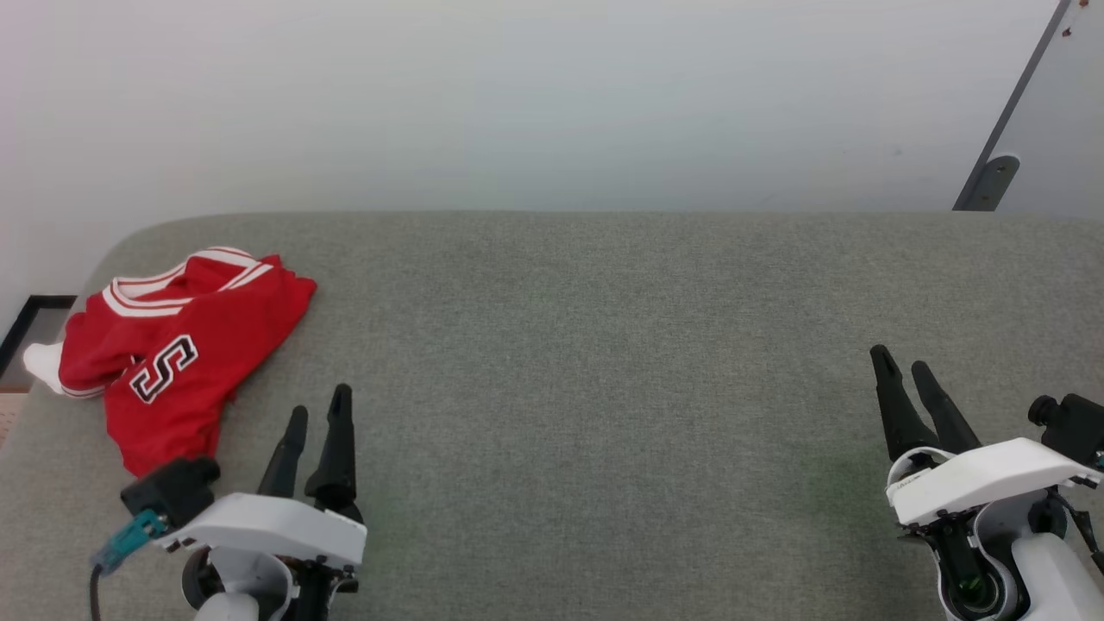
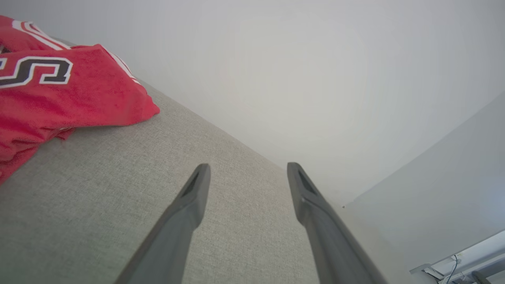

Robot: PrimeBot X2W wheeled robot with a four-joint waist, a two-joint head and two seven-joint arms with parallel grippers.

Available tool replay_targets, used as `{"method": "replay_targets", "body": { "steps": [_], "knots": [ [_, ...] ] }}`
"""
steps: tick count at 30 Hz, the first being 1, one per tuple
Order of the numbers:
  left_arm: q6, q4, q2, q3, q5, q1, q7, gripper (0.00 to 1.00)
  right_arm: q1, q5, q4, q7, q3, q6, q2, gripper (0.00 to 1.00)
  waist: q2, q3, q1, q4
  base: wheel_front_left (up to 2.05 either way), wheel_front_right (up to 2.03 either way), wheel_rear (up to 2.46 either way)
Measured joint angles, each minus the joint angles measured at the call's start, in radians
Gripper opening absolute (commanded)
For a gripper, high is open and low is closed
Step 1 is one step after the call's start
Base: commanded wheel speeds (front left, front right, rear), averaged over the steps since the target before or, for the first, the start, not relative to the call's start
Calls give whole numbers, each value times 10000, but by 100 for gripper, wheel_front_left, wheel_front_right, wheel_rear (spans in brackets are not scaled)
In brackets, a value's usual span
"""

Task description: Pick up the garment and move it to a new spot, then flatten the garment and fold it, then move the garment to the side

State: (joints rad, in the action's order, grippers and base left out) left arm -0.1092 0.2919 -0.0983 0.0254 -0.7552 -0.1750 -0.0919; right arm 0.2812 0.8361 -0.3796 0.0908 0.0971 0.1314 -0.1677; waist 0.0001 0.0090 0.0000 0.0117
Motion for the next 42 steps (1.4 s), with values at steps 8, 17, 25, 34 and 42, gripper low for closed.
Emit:
{"method": "replay_targets", "body": {
  "steps": [8,17,25,34,42],
  "knots": [
    [36,27,-67,-167,1126,-176,-238,100,211,-1273,-38,245,98,0,-82,100,0,43,0,21,0,0,0],
    [36,104,-128,-299,2180,-307,-497,100,385,-2456,-178,506,157,0,-201,100,0,-1,0,47,0,0,0],
    [36,196,-201,-337,2947,-360,-709,100,473,-3501,-374,696,136,0,-295,100,0,-24,0,70,0,0,0],
    [33,472,-263,-416,3825,-462,-907,100,570,-4504,-453,924,-75,0,-217,100,0,-36,0,125,0,0,0],
    [25,669,-324,-416,4508,-501,-1101,100,572,-5325,-506,1087,-255,0,-132,100,0,-38,0,121,0,0,0]
  ]
}}
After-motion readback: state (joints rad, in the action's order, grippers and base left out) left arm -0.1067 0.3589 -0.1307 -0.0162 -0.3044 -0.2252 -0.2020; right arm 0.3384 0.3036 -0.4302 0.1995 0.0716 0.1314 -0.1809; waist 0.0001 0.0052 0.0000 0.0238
